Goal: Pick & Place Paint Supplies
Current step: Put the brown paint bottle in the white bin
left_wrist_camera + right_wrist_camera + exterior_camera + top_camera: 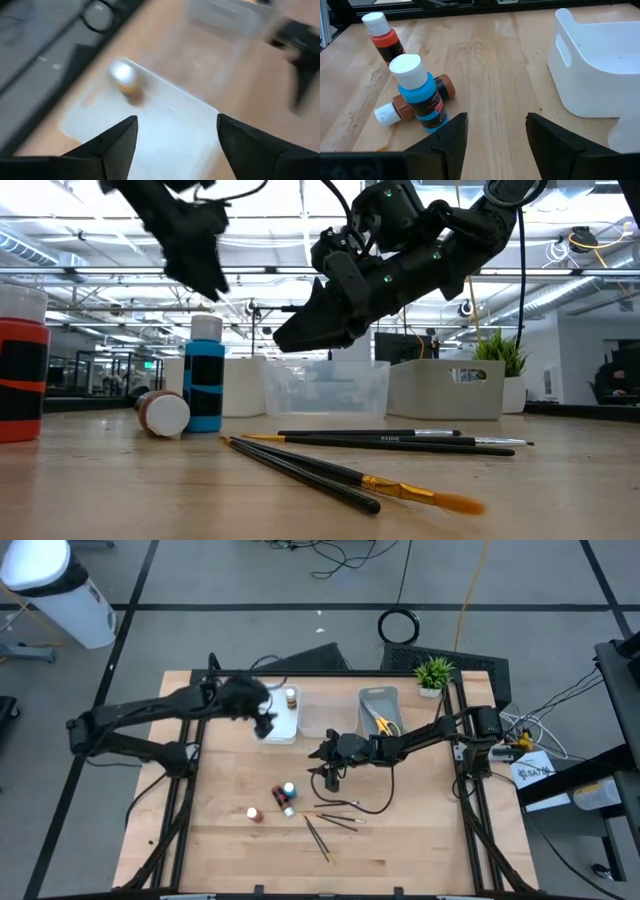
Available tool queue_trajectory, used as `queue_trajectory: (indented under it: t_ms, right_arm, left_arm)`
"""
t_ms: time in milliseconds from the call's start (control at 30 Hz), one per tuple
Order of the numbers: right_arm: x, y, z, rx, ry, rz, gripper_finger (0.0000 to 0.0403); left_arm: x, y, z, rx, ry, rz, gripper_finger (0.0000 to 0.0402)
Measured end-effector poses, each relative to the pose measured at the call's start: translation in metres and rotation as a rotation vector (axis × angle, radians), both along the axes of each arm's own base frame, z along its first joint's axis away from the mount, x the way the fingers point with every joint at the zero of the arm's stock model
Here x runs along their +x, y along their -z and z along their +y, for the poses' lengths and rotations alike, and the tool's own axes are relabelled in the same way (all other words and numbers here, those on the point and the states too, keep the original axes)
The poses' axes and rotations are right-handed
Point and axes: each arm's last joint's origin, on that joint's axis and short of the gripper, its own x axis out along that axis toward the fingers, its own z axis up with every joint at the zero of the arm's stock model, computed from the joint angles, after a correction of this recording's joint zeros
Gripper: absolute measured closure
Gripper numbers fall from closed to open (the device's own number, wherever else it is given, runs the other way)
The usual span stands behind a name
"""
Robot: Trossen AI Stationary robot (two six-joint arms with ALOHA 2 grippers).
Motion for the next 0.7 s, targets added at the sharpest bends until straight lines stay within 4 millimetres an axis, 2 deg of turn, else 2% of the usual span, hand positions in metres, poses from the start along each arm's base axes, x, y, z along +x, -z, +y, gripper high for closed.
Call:
queue_trajectory:
  t_ms: [133, 233, 433, 700]
  right_arm:
    - [0.0, 0.0, 0.0, 0.0, 0.0, 0.0, 0.0217]
    - [0.0, 0.0, 0.0, 0.001, 0.0, -0.002, 0.0215]
    - [0.0, 0.0, 0.0, 0.006, 0.003, -0.003, 0.0215]
    - [0.0, -0.001, 0.0, 0.006, 0.003, -0.005, 0.0215]
  left_arm:
    - [-0.006, 0.004, -0.03, -0.102, 0.09, 0.083, 0.0119]
    - [-0.006, 0.015, -0.054, -0.111, 0.203, 0.159, 0.0119]
    - [0.007, 0.048, -0.092, -0.059, 0.439, 0.21, 0.0119]
    - [0.029, 0.084, -0.129, 0.094, 0.762, 0.236, 0.0119]
